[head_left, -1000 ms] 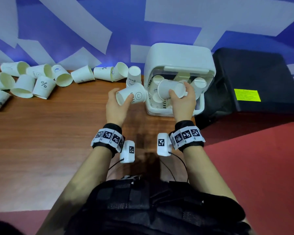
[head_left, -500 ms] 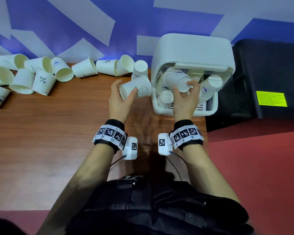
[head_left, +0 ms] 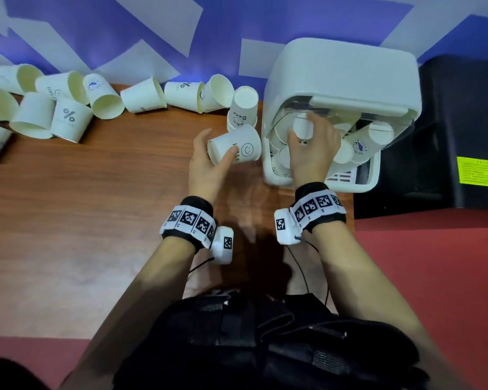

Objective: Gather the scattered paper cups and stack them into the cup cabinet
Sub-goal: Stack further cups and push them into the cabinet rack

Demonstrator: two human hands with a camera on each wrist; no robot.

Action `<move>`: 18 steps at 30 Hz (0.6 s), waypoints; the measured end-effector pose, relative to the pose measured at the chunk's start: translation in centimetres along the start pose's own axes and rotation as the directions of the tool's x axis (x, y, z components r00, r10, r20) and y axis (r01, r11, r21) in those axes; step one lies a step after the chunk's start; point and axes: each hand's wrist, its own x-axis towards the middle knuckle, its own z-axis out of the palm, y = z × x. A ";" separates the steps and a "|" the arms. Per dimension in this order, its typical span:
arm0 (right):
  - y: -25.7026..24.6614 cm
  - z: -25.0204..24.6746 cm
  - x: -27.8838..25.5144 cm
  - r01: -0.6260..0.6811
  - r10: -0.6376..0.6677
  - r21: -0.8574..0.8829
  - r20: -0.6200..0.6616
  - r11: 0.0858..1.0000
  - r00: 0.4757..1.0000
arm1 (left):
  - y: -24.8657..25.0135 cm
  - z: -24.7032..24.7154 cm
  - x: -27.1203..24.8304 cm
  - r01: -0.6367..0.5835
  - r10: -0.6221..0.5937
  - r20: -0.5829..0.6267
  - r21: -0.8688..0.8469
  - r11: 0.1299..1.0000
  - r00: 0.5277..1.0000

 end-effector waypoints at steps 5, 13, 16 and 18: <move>0.4 0.9 0.5 0.057 -0.053 -0.124 0.042 0.991 0.998 | -0.5 -0.2 0.3 0.004 -0.004 0.002 0.011 1.000 1.000; -0.1 1.5 1.6 0.045 0.097 -0.413 0.318 0.910 0.943 | -1.1 -0.1 0.7 -0.009 0.009 0.009 0.033 0.999 1.000; -0.2 1.7 1.5 0.085 0.106 -0.454 0.379 0.887 0.919 | -1.1 -0.1 0.6 -0.013 0.013 0.013 0.037 0.999 1.000; -0.2 1.4 1.6 0.092 0.127 -0.455 0.427 0.886 0.895 | -0.9 0.0 0.5 -0.019 0.018 0.015 0.041 0.999 1.000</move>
